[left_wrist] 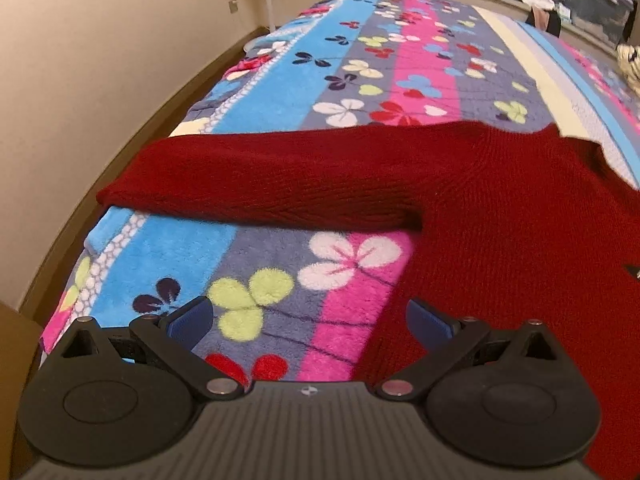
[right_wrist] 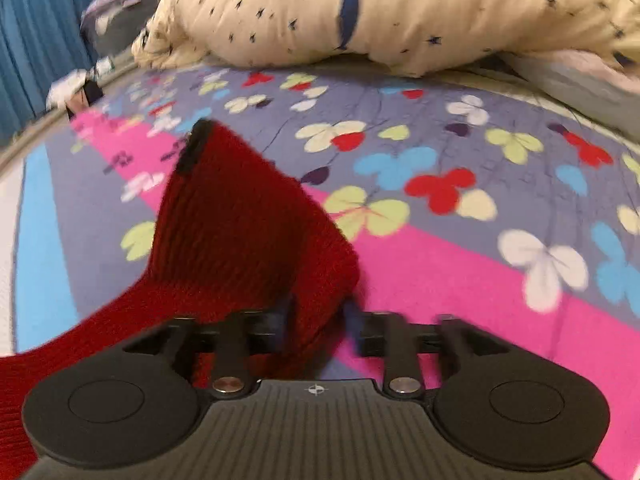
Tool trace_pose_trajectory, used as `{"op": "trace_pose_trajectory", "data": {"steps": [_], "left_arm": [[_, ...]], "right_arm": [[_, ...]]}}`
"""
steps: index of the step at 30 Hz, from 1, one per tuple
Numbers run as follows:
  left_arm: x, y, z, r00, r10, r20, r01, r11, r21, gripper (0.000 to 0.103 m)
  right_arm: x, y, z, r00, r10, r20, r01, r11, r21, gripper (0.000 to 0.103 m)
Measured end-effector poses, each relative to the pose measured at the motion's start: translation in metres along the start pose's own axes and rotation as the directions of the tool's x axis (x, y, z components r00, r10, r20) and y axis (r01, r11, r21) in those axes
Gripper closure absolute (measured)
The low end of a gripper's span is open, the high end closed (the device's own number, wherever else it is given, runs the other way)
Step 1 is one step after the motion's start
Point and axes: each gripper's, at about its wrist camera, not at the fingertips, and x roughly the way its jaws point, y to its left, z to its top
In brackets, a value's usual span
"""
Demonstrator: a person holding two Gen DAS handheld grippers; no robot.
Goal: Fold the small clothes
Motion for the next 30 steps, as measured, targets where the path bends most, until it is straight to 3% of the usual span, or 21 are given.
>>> {"op": "trace_pose_trajectory", "data": {"steps": [6,11,19,30], "left_arm": [[-0.031,0.004,-0.009,0.999,-0.032,0.030,0.031,0.999,0.037,0.000],[-0.074,0.008,-0.030,0.996,-0.086,0.032,0.085,0.996,0.039,0.000],[-0.153,0.017,-0.092,0.989,-0.144,0.030,0.141,0.986,0.087,0.000],[-0.219,0.045,-0.161,0.987,-0.160,0.016,0.159,0.984,0.079,0.000]], "right_arm": [[-0.119,-0.049,-0.017,0.984,0.175,0.037,-0.173,0.984,-0.049,0.028],[-0.226,-0.091,-0.058,0.959,0.282,-0.038,-0.283,0.959,-0.021,0.026],[-0.362,-0.063,-0.145,0.902,0.389,-0.185,-0.425,0.876,-0.229,0.024],[-0.477,-0.055,-0.211,0.848,0.482,-0.219,-0.527,0.732,-0.431,0.023]]}}
